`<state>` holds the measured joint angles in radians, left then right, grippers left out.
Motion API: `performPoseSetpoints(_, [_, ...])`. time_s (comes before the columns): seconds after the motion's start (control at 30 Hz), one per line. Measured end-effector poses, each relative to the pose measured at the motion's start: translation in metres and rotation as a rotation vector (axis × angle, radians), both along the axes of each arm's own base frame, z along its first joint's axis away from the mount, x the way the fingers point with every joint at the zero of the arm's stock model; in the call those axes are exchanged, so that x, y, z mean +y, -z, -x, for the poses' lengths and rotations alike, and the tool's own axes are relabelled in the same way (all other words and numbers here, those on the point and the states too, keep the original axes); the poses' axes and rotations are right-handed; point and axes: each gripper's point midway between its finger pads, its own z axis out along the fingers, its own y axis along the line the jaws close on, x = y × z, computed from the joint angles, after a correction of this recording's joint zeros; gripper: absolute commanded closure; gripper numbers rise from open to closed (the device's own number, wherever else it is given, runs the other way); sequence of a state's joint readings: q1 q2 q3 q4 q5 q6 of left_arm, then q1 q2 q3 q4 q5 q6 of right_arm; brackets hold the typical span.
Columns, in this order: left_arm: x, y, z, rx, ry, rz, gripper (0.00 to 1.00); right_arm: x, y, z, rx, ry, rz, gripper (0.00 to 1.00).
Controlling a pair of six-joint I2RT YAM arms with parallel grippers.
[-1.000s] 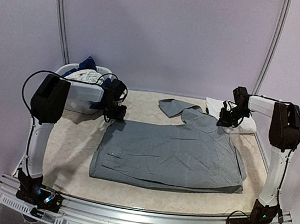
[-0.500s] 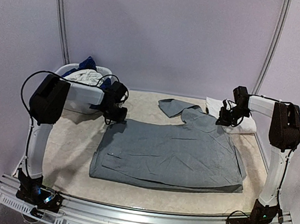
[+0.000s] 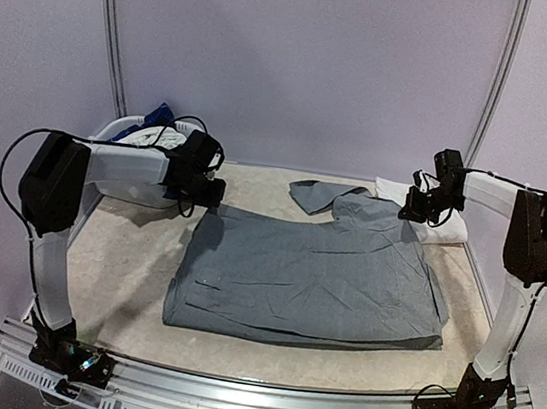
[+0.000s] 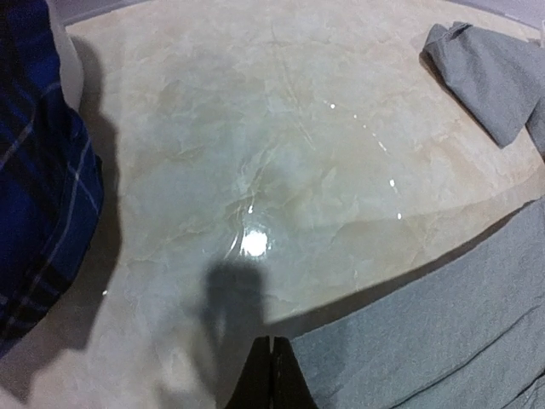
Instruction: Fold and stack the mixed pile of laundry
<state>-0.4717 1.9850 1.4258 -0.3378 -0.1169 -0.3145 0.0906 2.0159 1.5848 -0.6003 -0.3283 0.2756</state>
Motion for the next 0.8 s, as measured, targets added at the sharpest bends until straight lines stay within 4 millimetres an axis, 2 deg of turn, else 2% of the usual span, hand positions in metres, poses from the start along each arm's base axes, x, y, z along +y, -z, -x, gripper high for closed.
performPoseSetpoints(0.33, [0.020,0.025,0.035,0.043,-0.011,-0.041,1.00,-0.010,0.009,0.026,0.019,0.033,0.036,1.00])
performPoseSetpoints(0.6, [0.021,0.009,0.043,-0.005,-0.010,-0.011,1.00,-0.015,0.003,0.035,-0.004,0.057,0.052,1.00])
performPoseSetpoints(0.8, [0.013,-0.002,0.060,-0.028,0.021,-0.006,1.00,-0.019,0.011,0.043,0.012,0.076,0.065,0.99])
